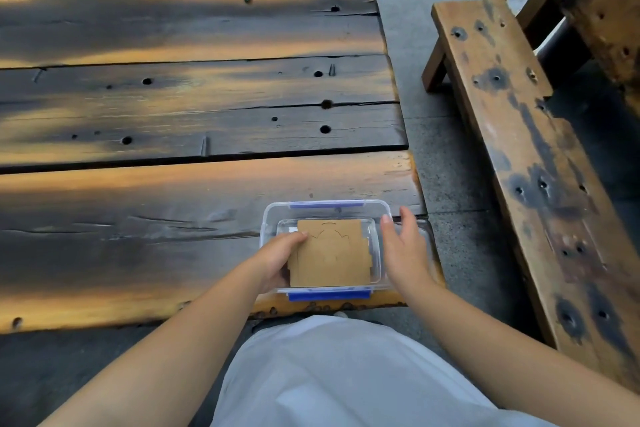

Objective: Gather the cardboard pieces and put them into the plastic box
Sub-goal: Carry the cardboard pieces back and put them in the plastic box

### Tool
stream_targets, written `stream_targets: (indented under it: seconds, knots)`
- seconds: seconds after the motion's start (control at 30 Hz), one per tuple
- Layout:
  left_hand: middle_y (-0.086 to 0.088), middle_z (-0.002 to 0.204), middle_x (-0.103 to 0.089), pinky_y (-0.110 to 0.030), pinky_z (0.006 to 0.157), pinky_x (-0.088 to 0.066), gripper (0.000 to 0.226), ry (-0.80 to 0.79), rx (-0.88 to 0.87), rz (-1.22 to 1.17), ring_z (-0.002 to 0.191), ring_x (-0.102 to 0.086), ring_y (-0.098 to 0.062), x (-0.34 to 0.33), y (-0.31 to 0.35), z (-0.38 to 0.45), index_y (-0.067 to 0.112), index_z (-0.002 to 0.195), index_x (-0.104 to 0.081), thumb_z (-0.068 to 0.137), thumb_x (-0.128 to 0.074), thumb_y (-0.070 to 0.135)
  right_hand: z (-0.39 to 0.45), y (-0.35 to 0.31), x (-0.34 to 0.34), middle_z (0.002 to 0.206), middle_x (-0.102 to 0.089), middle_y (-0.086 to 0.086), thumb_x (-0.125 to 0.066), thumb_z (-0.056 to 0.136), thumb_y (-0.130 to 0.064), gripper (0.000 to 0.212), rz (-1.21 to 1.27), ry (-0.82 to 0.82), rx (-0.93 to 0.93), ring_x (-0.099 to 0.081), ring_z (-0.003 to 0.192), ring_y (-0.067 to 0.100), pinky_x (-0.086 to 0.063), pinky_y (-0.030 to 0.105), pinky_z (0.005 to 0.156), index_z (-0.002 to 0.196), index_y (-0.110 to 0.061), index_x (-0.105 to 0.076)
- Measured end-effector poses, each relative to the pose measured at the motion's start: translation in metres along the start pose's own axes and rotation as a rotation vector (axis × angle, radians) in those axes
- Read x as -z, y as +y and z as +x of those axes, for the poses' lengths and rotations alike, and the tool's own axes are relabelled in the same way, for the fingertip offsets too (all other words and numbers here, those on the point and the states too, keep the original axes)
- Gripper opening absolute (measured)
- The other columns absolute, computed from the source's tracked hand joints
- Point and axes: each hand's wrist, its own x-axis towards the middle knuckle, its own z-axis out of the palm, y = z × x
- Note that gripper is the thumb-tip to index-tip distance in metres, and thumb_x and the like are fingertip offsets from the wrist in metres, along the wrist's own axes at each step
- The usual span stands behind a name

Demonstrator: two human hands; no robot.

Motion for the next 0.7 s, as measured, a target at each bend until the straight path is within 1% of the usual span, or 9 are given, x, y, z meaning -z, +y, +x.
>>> stream_targets:
  seconds: [0.07,0.13,0.2,0.23,0.33,0.43,0.53,0.6,0.7]
  knots:
    - [-0.002,0.102,-0.063,-0.037,0.06,-0.053,0.019,0.016,0.006,-0.017,0.091,-0.062,-0.024,-0.002,-0.001,0.0,0.031,0.097,-0.053,0.089,-0.058,0.047,0.007,0.009,0.005,0.155,-0.04,0.004,-0.033,0.094,-0.06,0.065,0.071,-0.049,-0.185,-0.038,0.14,0.028,-0.033,0.055,0.113,0.15,-0.027,-0.031]
    - [-0.005,0.103,-0.063,-0.039,0.061,-0.053,0.023,0.027,0.015,-0.032,0.092,-0.062,-0.025,-0.003,0.0,0.0,0.029,0.098,-0.052,0.088,-0.059,0.049,0.012,0.015,0.007,0.146,-0.051,0.007,-0.027,0.094,-0.066,0.066,0.281,-0.183,-0.407,-0.047,0.133,0.027,-0.035,0.052,0.112,0.144,-0.026,-0.045]
    - [-0.005,0.104,-0.062,-0.04,0.062,-0.053,0.025,0.029,0.024,-0.03,0.092,-0.061,-0.025,-0.003,0.001,0.0,0.029,0.098,-0.052,0.087,-0.059,0.05,0.011,0.017,0.006,0.139,-0.058,0.011,-0.026,0.091,-0.072,0.073,0.458,-0.28,-0.544,-0.053,0.127,0.028,-0.037,0.051,0.112,0.137,-0.023,-0.055]
    - [-0.005,0.104,-0.062,-0.04,0.063,-0.053,0.025,0.026,0.028,-0.027,0.092,-0.061,-0.025,-0.004,0.001,0.0,0.029,0.098,-0.052,0.087,-0.059,0.051,0.011,0.018,0.005,0.14,-0.058,0.013,-0.027,0.089,-0.075,0.077,0.502,-0.29,-0.576,-0.053,0.128,0.029,-0.037,0.051,0.112,0.137,-0.021,-0.055]
    - [-0.004,0.106,-0.061,-0.042,0.066,-0.054,0.027,0.003,0.031,-0.013,0.094,-0.06,-0.025,-0.006,0.0,0.002,0.029,0.101,-0.052,0.087,-0.059,0.051,0.013,0.016,0.003,0.139,-0.058,0.015,-0.03,0.086,-0.078,0.083,0.558,-0.275,-0.616,-0.053,0.129,0.033,-0.037,0.054,0.112,0.138,-0.018,-0.054]
    - [-0.004,0.108,-0.06,-0.04,0.064,-0.056,0.026,-0.04,0.028,0.007,0.095,-0.06,-0.024,-0.012,0.0,0.003,0.029,0.103,-0.052,0.088,-0.058,0.05,0.017,0.016,0.004,0.121,-0.07,0.015,-0.029,0.091,-0.073,0.074,0.647,-0.275,-0.614,-0.065,0.112,0.033,-0.047,0.051,0.102,0.126,-0.018,-0.065]
    - [-0.002,0.112,-0.061,-0.038,0.065,-0.058,0.028,-0.083,0.002,0.102,0.098,-0.062,-0.024,-0.019,0.0,0.004,0.031,0.113,-0.054,0.09,-0.056,0.048,0.016,0.015,0.006,0.115,-0.072,0.015,-0.031,0.093,-0.07,0.071,0.686,-0.283,-0.633,-0.066,0.108,0.033,-0.053,0.047,0.091,0.125,-0.016,-0.066]
    - [0.002,0.116,-0.061,-0.042,0.078,-0.058,0.039,-0.08,-0.048,0.236,0.101,-0.063,-0.024,-0.021,-0.001,0.006,0.035,0.124,-0.05,0.089,-0.055,0.051,0.015,0.014,0.004,0.115,-0.072,0.013,-0.034,0.092,-0.07,0.069,0.678,-0.315,-0.627,-0.065,0.109,0.031,-0.053,0.048,0.091,0.129,-0.02,-0.063]
    - [0.006,0.117,-0.059,-0.047,0.095,-0.052,0.05,-0.098,-0.061,0.329,0.105,-0.061,-0.025,-0.021,-0.001,0.007,0.038,0.133,-0.041,0.088,-0.054,0.055,0.013,0.013,0.002,0.136,-0.06,0.013,-0.039,0.089,-0.072,0.071,0.625,-0.336,-0.625,-0.057,0.122,0.033,-0.046,0.056,0.102,0.142,-0.026,-0.049]
